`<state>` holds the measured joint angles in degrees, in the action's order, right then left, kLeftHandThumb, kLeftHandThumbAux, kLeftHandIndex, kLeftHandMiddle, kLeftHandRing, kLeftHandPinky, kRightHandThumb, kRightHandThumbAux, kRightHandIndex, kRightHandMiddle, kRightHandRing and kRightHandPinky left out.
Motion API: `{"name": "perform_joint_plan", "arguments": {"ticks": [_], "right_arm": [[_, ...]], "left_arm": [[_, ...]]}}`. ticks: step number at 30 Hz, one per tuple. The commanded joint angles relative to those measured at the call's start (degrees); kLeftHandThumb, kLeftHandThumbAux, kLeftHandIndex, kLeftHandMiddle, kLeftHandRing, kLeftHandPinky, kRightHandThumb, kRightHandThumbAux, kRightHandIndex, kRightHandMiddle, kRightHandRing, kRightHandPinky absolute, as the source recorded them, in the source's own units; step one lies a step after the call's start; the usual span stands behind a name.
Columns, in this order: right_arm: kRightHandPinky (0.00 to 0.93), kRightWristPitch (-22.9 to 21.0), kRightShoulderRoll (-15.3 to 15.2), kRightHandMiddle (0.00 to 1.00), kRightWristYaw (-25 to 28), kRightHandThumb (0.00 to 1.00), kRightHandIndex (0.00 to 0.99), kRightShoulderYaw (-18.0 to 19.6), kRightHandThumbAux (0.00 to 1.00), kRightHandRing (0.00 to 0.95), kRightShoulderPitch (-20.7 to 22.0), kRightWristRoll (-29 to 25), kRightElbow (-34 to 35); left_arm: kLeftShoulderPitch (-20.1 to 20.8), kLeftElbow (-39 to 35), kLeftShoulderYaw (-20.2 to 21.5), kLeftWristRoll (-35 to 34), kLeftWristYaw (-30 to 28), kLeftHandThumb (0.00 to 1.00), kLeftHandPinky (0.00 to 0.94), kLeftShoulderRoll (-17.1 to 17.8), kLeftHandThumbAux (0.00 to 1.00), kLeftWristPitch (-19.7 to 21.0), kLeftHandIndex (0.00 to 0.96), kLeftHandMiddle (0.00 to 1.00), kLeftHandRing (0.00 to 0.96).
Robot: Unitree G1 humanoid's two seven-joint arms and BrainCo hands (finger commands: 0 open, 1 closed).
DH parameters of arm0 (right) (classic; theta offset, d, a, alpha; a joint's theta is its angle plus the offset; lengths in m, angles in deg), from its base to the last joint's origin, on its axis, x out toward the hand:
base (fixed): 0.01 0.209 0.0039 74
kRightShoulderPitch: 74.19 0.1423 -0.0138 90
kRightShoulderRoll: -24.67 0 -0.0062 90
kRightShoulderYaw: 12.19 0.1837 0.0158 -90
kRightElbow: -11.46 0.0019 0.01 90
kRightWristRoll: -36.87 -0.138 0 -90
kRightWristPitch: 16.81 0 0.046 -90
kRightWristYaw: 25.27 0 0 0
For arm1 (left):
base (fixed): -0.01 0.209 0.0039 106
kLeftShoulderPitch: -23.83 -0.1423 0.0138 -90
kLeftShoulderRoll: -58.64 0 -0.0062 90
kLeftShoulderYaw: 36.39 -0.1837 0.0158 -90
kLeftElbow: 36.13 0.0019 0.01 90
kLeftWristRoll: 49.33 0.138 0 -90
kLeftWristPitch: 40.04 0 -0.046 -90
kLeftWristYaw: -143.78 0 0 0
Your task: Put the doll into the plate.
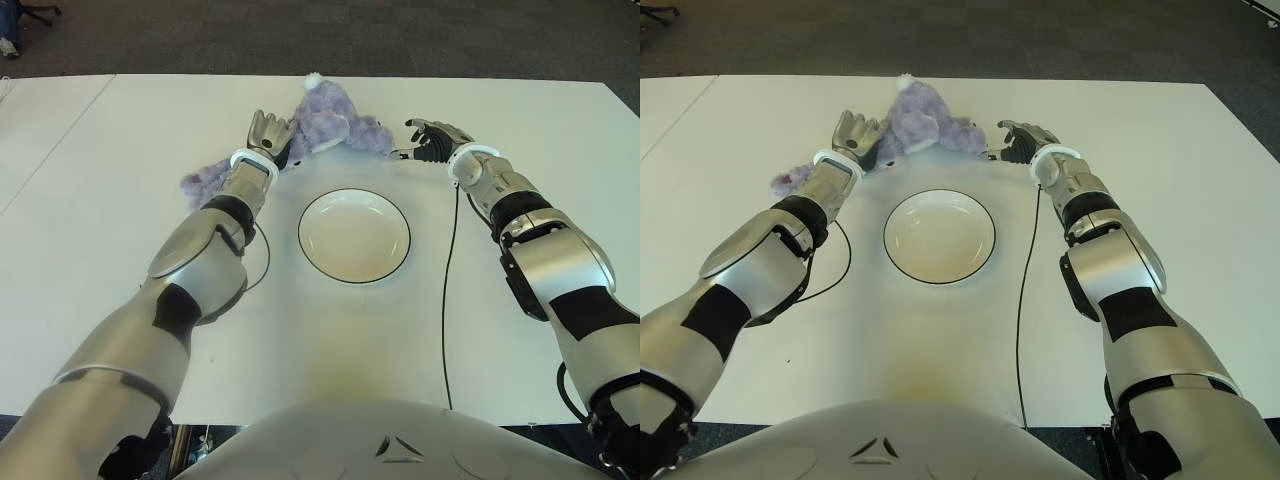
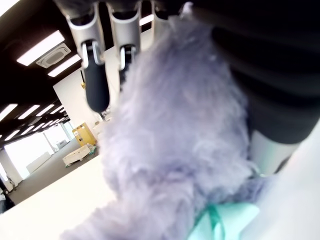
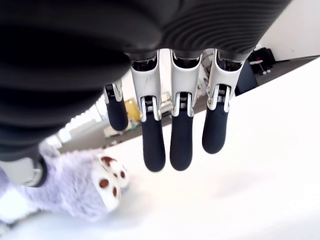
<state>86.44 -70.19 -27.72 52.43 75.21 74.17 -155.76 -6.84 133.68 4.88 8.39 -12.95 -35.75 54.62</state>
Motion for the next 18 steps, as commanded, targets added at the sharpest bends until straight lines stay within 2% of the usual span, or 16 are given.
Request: {"name": "perform_joint_plan", "arguments": {"ticks": [1,6,18], "right_arm": [[0.0,-2.34,3.86,0.0,0.64,0.157,0.0,-1.57,0.337,0.0,0.6,1.22,-0.78],[0.0,-3.98,6.93,0.0,0.09,0.168,0.0,-2.3,0.342,0.0,-0.39,1.6,-1.39],[0.0,-4.91,10.43,0.0,-0.9,0.215,0.0,-3.91,0.333,0.0,-2.27,2.05,-2.07]], "left_arm": [[-1.26,0.3,-0.18,-0.16,-1.91,0.711,0.371,-2.29,0.695,-2.19,0.41,0.381,0.38],[-1.18,0.21,0.27,-0.36,-1.53,0.692,0.389,-2.47,0.698,-2.93,0.413,0.367,0.382],[-0.85,-0.12,1.53,-1.69,-1.79,0.695,0.366,-3.57,0.698,-4.0,0.416,0.376,0.377]]}}
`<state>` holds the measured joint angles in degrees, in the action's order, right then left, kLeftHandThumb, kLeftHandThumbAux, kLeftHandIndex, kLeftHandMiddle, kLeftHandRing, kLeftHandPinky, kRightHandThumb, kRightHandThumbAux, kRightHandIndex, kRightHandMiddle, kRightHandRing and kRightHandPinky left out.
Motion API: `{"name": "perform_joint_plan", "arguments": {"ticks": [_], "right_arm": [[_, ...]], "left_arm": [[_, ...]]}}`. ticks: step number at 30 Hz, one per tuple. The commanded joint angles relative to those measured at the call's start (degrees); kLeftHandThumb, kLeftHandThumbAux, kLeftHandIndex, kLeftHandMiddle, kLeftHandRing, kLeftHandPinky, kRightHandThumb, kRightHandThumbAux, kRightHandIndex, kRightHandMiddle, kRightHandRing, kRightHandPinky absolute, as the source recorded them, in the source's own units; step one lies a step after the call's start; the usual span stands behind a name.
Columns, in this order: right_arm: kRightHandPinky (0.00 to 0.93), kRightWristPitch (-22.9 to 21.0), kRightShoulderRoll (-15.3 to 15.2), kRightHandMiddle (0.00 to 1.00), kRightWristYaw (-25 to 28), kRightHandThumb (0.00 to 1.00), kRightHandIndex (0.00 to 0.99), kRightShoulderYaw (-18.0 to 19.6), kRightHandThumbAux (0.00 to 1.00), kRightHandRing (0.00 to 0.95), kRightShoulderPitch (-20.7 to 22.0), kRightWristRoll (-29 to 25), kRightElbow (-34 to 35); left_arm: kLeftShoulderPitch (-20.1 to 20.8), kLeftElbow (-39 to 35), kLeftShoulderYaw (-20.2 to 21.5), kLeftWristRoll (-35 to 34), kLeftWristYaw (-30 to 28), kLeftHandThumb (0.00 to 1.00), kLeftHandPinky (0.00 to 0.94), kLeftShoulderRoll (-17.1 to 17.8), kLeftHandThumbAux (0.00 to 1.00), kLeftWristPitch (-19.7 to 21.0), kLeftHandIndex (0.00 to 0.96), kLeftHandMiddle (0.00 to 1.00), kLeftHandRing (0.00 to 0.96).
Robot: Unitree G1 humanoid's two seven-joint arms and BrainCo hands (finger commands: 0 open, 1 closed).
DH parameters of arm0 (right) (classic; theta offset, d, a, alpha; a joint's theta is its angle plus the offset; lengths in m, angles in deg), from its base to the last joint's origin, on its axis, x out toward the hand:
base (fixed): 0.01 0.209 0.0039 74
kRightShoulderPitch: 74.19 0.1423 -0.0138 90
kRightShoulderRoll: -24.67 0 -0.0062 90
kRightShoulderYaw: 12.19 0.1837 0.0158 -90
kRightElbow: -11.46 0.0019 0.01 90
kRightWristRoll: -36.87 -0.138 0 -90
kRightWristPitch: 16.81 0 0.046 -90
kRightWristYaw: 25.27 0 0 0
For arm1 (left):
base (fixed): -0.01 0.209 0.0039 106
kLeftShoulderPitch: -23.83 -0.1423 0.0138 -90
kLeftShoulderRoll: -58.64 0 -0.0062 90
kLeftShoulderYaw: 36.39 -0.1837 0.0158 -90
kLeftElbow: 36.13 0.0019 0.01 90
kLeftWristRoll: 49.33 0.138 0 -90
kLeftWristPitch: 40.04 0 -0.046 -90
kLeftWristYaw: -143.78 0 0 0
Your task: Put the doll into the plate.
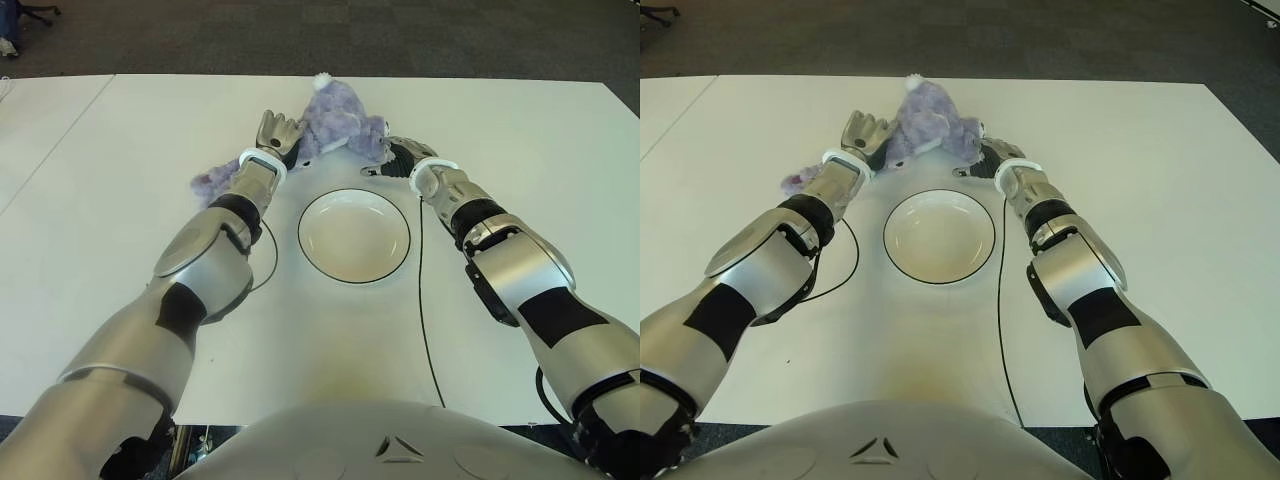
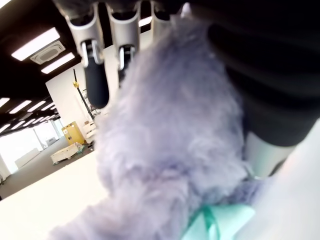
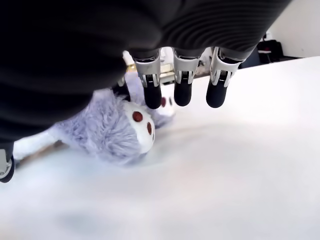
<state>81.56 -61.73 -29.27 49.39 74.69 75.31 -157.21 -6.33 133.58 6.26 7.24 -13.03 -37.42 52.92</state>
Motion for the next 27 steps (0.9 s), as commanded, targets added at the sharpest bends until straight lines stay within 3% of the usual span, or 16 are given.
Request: {"name": "perform_joint_plan", "arguments": {"ticks": [1,19,27], "right_arm": [[0.0,0.04,2.27,0.0,0.5,0.215,0.0,-0.99,0.333,0.0,-1.94,0.96,-0.64],[0.0,0.63,3.5,0.0,-0.55,0.266,0.0,-1.76,0.386,0.0,-3.66,1.16,-1.05],[0.0,0.44,3.36,0.0,-0.66,0.226,0.0,-1.39,0.464,0.0,-3.44,0.84,-1.14]], "left_arm": [[-1.35,-0.06,0.21,-0.66,-1.71,0.695,0.366,-1.96,0.698,-2.36,0.416,0.375,0.377],[-1.43,-0.95,1.45,-1.5,-0.38,0.691,0.361,-2.23,0.698,-3.29,0.413,0.356,0.358],[-1.49,-1.06,1.96,-2.26,-1.31,0.692,0.324,-2.65,0.698,-3.0,0.413,0.329,0.324]]}}
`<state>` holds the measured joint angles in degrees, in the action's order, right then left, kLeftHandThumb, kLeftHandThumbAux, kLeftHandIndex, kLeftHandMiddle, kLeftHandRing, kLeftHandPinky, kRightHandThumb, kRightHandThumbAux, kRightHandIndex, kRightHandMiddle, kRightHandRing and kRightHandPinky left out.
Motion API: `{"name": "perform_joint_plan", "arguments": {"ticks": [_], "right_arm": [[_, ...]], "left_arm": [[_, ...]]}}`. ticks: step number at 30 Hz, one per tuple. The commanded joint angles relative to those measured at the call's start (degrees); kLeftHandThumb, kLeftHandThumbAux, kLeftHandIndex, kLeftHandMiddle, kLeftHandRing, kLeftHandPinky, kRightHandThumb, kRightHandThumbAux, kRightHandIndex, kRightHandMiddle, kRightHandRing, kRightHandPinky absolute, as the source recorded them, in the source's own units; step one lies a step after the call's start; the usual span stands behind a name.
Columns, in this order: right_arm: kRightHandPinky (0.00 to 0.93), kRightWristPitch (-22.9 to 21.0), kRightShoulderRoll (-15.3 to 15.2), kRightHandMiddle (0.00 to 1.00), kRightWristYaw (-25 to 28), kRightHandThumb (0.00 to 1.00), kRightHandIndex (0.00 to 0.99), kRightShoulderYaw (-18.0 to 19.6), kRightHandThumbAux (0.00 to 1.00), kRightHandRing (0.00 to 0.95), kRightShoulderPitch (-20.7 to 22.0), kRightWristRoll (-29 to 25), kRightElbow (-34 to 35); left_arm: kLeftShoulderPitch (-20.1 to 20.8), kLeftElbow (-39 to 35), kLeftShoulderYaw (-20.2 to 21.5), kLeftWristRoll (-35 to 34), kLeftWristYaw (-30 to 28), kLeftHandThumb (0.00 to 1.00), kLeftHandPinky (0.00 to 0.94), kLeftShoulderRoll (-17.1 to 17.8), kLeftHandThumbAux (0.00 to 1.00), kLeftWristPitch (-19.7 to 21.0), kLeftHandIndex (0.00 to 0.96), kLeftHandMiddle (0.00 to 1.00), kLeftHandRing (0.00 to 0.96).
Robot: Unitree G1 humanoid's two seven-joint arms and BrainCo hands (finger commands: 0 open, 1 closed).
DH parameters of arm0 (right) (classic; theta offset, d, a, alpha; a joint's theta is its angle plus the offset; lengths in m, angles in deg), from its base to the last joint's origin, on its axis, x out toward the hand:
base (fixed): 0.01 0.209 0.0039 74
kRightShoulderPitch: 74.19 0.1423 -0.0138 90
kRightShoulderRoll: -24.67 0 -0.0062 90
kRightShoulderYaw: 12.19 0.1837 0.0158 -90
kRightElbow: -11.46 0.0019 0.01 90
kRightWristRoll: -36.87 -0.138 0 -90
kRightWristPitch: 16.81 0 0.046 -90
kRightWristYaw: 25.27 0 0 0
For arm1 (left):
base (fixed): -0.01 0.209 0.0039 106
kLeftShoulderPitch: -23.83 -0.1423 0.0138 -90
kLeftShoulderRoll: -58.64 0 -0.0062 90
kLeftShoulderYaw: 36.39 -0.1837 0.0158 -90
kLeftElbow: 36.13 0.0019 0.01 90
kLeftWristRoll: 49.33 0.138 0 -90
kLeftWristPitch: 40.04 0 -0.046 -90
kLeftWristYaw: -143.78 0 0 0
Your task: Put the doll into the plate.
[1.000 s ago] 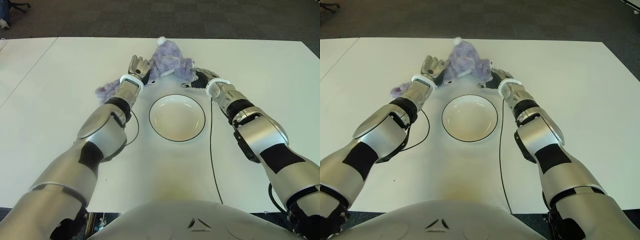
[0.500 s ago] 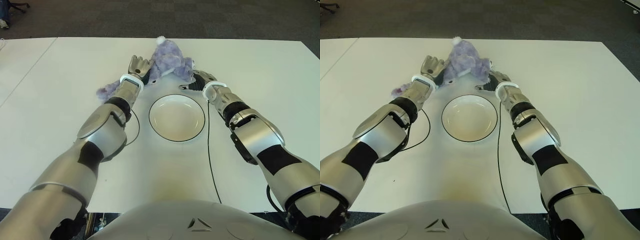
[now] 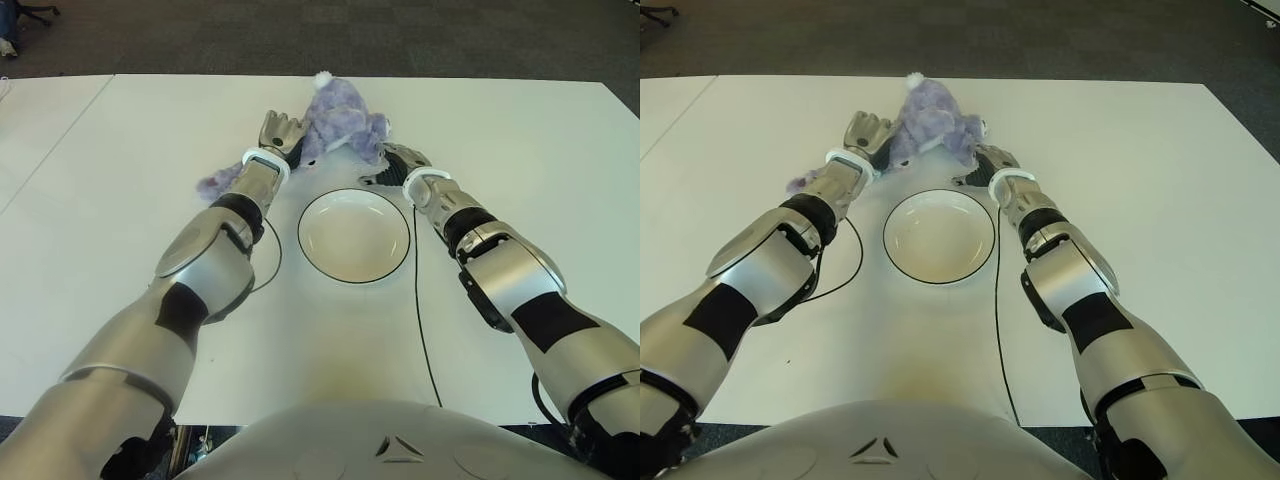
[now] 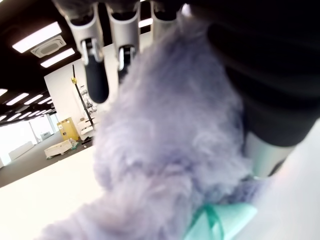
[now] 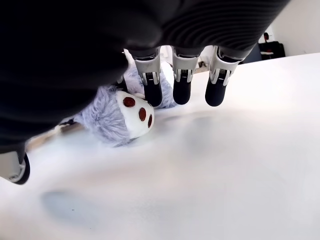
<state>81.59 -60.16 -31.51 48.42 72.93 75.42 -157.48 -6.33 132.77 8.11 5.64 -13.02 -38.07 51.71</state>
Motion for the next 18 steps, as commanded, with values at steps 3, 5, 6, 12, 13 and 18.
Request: {"name": "perform_joint_plan", "arguments": {"ticks": [3,5,6,12,13,18], "right_arm": [[0.0,0.46,1.52,0.0,1.82,0.223,0.0,-0.12,0.481,0.0,-1.12,0.53,-0.85],[0.0,0.5,1.42,0.0,2.08,0.222,0.0,-0.08,0.492,0.0,-0.89,0.53,-0.84],[0.0,0.58,1.3,0.0,2.32,0.221,0.0,-0.01,0.495,0.0,-0.58,0.49,-0.82],[0.0,2.15,-0.97,0.0,3.37,0.218,0.084,0.4,0.548,0.0,1.78,0.42,-0.45],[0.0,2.42,-1.65,0.0,3.58,0.218,0.087,0.52,0.549,0.0,2.25,0.38,-0.36],[0.0,2.82,-3.43,0.0,3.94,0.231,0.108,0.88,0.552,0.0,3.65,0.35,-0.3]], "left_arm": [[-1.65,-0.24,0.27,-0.85,-1.11,0.691,0.33,-2.1,0.698,-1.76,0.412,0.329,0.326],[-1.71,-0.26,0.28,-0.94,-0.98,0.691,0.344,-2.18,0.698,-1.76,0.412,0.332,0.332],[-1.78,-0.27,0.28,-0.99,-0.83,0.691,0.347,-2.2,0.698,-1.79,0.412,0.333,0.333],[-2.22,-0.39,-0.63,-0.28,-0.47,0.687,0.301,-2.24,0.7,-1.85,0.41,0.313,0.308],[-2.22,-0.42,-0.94,-0.02,-0.49,0.686,0.301,-2.24,0.7,-1.74,0.41,0.312,0.307],[-2.29,-0.54,-1.74,0.46,-0.31,0.683,0.296,-2.18,0.702,-1.4,0.409,0.303,0.299]]}}
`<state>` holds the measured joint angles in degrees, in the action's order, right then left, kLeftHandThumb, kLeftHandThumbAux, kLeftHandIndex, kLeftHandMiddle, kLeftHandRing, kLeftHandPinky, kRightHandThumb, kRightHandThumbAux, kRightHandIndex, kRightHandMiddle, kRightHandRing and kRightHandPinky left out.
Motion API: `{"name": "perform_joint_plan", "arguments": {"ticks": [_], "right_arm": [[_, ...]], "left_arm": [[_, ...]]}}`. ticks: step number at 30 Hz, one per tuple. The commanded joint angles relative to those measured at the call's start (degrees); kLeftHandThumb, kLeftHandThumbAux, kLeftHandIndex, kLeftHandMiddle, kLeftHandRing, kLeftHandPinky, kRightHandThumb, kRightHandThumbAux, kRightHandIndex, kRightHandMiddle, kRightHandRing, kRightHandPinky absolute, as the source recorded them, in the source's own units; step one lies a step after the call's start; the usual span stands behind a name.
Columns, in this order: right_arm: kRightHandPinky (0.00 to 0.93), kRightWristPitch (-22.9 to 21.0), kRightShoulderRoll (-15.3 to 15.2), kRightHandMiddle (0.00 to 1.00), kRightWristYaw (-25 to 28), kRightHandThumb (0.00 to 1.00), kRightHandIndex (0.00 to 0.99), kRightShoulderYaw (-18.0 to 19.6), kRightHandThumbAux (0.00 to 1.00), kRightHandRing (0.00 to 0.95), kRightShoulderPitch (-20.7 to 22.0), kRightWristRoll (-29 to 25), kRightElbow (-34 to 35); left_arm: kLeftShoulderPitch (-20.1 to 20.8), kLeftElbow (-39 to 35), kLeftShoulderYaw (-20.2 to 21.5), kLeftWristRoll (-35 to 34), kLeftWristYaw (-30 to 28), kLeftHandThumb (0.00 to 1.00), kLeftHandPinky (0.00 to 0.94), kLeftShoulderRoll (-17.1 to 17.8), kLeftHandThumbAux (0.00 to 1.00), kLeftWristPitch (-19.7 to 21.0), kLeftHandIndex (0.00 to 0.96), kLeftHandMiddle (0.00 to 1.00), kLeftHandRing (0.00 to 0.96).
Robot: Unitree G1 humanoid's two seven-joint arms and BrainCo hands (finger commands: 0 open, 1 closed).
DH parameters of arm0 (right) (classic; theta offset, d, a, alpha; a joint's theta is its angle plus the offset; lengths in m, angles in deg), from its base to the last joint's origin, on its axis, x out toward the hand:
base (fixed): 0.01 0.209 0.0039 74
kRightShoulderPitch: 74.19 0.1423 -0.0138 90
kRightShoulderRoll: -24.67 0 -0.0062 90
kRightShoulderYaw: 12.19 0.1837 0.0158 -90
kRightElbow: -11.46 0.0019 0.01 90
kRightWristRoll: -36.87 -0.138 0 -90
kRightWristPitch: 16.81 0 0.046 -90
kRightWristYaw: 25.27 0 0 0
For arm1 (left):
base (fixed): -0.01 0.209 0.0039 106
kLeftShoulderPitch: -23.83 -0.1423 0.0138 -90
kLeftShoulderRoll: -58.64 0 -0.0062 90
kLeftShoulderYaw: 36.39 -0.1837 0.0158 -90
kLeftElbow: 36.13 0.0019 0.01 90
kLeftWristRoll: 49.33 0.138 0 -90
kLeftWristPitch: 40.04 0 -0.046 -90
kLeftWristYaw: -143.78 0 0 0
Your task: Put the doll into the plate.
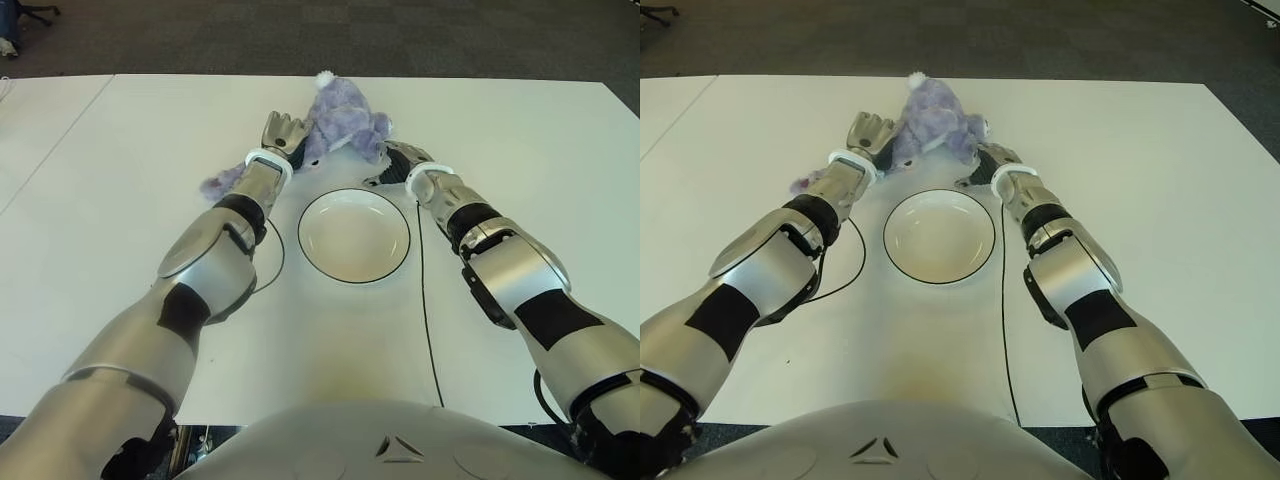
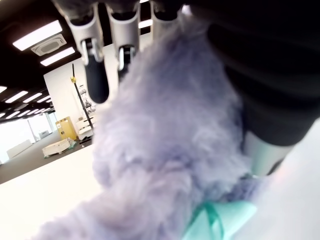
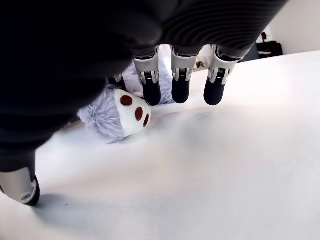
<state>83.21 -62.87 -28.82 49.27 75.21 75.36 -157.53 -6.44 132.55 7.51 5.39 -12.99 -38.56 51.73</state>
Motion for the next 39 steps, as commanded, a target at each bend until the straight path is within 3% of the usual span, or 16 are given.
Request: {"name": "perform_joint_plan", "arguments": {"ticks": [1,5,9,15,28,37,39], "right_arm": [[0.0,1.27,-1.3,0.0,1.51,0.233,0.123,0.18,0.553,0.0,1.99,0.34,-0.24],[0.0,1.35,-3.5,0.0,2.53,0.236,0.136,0.67,0.55,0.0,5.06,0.18,-0.17],[0.0,1.16,-5.53,0.017,3.0,0.243,0.156,0.79,0.541,0.0,8.64,0.46,-0.03],[0.017,1.41,-6.57,0.043,2.18,0.253,0.162,0.75,0.544,0.014,11.39,0.54,0.12],[0.022,2.58,-8.26,0.075,1.41,0.24,0.153,-0.88,0.564,0.046,14.62,2.17,0.31],[0.075,2.54,-8.37,0.112,0.77,0.24,0.152,-1.25,0.581,0.084,15.38,2.9,0.35],[0.043,2.63,-8.21,0.109,0.5,0.253,0.162,-1.12,0.594,0.073,15.4,2.74,0.34]], "left_arm": [[-2.18,-0.34,-1.32,0.86,-0.34,0.683,0.289,-1.67,0.703,-1.33,0.409,0.299,0.293],[-2.2,-0.41,-1.93,1.54,-0.03,0.683,0.287,-1.51,0.703,-1.01,0.409,0.296,0.291],[-2.28,-0.31,-2.57,1.97,0.25,0.683,0.344,-1.22,0.703,-0.85,0.41,0.318,0.323],[-2.14,-0.09,-3.63,2.66,0.13,0.683,0.312,-1.0,0.703,-0.88,0.41,0.319,0.318],[-2.4,-0.19,-2.58,1.94,1.11,0.685,0.324,-1.19,0.701,-1.76,0.413,0.331,0.324],[-2.24,-0.27,-2.15,1.55,1.03,0.686,0.342,-1.38,0.7,-2.15,0.415,0.349,0.339],[-2.12,-0.36,-2.07,1.37,0.98,0.687,0.342,-1.44,0.7,-2.29,0.416,0.351,0.341]]}}
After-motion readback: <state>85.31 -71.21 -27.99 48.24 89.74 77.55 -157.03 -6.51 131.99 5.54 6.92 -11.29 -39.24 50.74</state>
